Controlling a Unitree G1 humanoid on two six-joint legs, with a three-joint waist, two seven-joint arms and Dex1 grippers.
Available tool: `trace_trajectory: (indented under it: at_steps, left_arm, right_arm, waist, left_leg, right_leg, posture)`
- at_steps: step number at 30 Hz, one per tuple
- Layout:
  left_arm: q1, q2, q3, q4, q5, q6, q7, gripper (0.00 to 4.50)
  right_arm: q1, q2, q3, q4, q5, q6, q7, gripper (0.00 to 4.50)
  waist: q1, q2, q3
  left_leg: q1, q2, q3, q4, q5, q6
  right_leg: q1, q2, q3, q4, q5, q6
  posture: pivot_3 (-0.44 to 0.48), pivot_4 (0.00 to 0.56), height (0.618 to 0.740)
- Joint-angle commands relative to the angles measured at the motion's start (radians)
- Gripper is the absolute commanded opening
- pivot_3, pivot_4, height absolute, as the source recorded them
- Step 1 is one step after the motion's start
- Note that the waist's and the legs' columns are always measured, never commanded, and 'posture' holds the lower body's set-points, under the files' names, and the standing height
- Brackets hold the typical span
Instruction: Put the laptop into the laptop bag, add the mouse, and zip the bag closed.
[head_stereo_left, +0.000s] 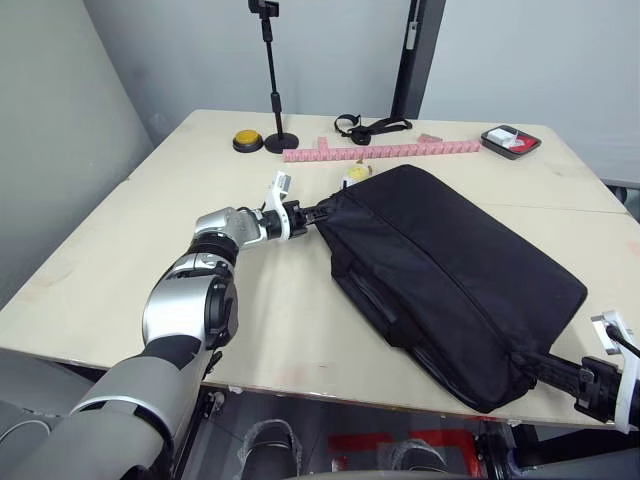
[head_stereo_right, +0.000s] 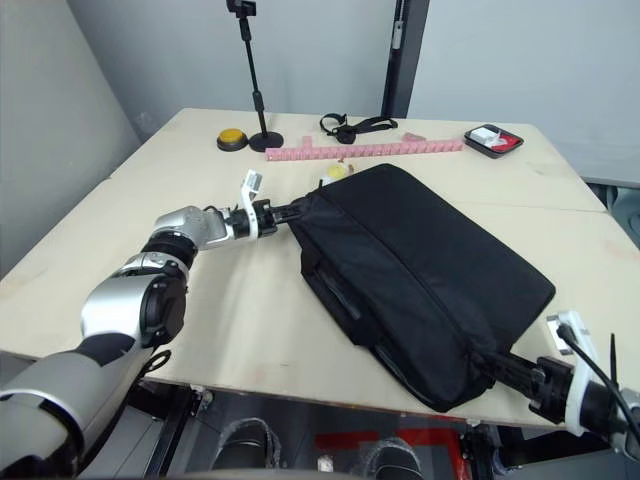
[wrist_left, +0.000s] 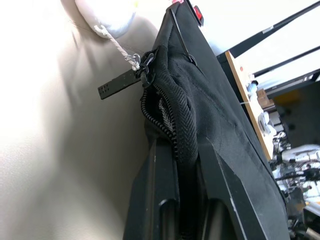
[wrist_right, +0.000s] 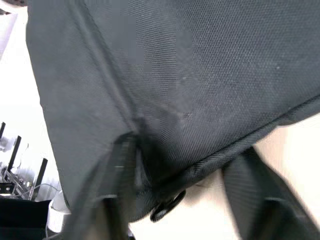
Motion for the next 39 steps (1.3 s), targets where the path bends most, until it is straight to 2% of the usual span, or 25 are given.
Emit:
trace_trajectory:
  at_steps: [1,3,9,14,16,22,26,30,32,34,39]
  left_arm:
    - [0.039,0.035,-0.044,-0.129,-0.022,0.047,-0.093,0.0]
    - [0.083,0.073,-0.052,-0.2,-0.041,0.093,-0.103,0.0]
    - [0.333,0.179,-0.135,-0.641,-0.104,0.268,-0.101,0.0]
    - [0.484,0.207,-0.146,-0.939,-0.15,0.387,-0.031,0.0]
    - [0.541,0.2,-0.132,-1.045,-0.142,0.42,0.038,0.0]
    - [0.666,0.021,0.061,-1.384,-0.114,0.639,0.376,0.0]
    - [0.701,-0.132,0.188,-1.566,-0.086,0.813,0.533,0.0]
    - [0.666,-0.298,0.333,-1.669,-0.11,0.84,0.662,0.0]
    - [0.675,-0.395,0.417,-1.725,-0.185,0.84,0.727,0.0]
    - [0.697,-0.441,0.466,-1.762,-0.262,0.84,0.775,0.0]
    - [0.786,-0.417,0.545,-1.762,-0.523,0.84,0.886,0.0]
  right_arm:
    - [-0.082,-0.031,0.017,-0.027,-0.012,-0.026,-0.004,1.0]
    - [-0.152,-0.057,0.062,-0.029,-0.059,-0.022,-0.052,0.41]
    - [-0.424,-0.122,0.226,-0.068,-0.124,-0.012,-0.087,0.41]
    - [-0.592,-0.159,0.379,-0.039,-0.216,0.0,-0.082,0.41]
    - [-0.68,-0.159,0.449,-0.007,-0.251,0.01,-0.069,0.41]
    - [-0.931,-0.141,0.618,0.135,-0.356,0.062,-0.018,0.41]
    - [-1.022,-0.132,0.692,0.216,-0.423,0.083,0.005,0.41]
    - [-1.065,-0.126,0.718,0.253,-0.443,0.093,0.047,0.41]
    - [-1.07,-0.123,0.74,0.272,-0.468,0.083,0.064,0.41]
    - [-1.068,-0.119,0.75,0.279,-0.483,0.078,0.079,0.41]
    - [-1.056,-0.098,0.746,0.266,-0.491,0.081,0.105,0.41]
  waist:
    - [-0.009,0.0,0.0]
    - [-0.02,0.001,0.0]
    - [-0.041,0.003,0.002]
    - [-0.022,0.003,0.002]
    - [-0.02,0.003,0.002]
    - [-0.036,0.004,0.002]
    - [-0.039,0.003,0.002]
    - [-0.038,0.003,0.002]
    - [-0.038,0.003,0.002]
    - [-0.037,0.003,0.002]
    - [-0.041,0.003,0.002]
  left_leg:
    - [0.0,0.0,0.0,0.0,0.0,0.0]
    - [0.001,0.0,0.0,0.0,0.0,0.0]
    - [0.001,0.001,0.001,-0.001,0.001,-0.001]
    - [-0.002,0.001,0.001,-0.001,0.005,0.005]
    - [-0.002,0.001,0.001,-0.001,0.004,0.005]
    - [0.0,0.001,0.004,0.001,0.003,0.004]
    - [-0.001,0.002,0.003,0.002,0.005,0.006]
    - [-0.002,0.002,0.004,0.001,0.006,0.01]
    - [-0.002,0.002,0.003,0.001,0.006,0.01]
    - [-0.002,0.002,0.004,0.002,0.006,0.01]
    - [-0.002,0.003,0.004,0.002,0.006,0.01]
  right_leg:
    - [0.0,0.0,0.0,0.0,0.0,0.0]
    - [0.0,0.0,0.0,0.001,0.0,0.0]
    - [-0.002,0.001,0.001,0.002,0.0,0.0]
    - [-0.003,0.001,0.0,0.001,0.0,-0.001]
    - [-0.002,0.0,0.0,0.001,0.0,-0.001]
    - [-0.001,0.0,0.001,0.003,0.0,-0.001]
    - [-0.001,0.0,0.001,0.003,0.0,-0.001]
    - [-0.002,0.0,0.001,0.001,0.0,-0.001]
    - [-0.001,0.0,0.001,0.001,0.0,-0.002]
    - [-0.001,0.0,0.001,0.001,0.0,-0.002]
    - [-0.002,0.002,0.001,0.001,0.0,-0.002]
  posture:
    - [0.0,0.15,0.739]
    - [0.0,0.15,0.739]
    - [0.0,0.15,0.739]
    - [0.0,0.15,0.739]
    - [0.0,0.15,0.739]
    - [0.0,0.15,0.739]
    - [0.0,0.15,0.739]
    - [0.0,0.15,0.739]
    - [0.0,0.15,0.739]
    - [0.0,0.15,0.739]
    - [0.0,0.15,0.739]
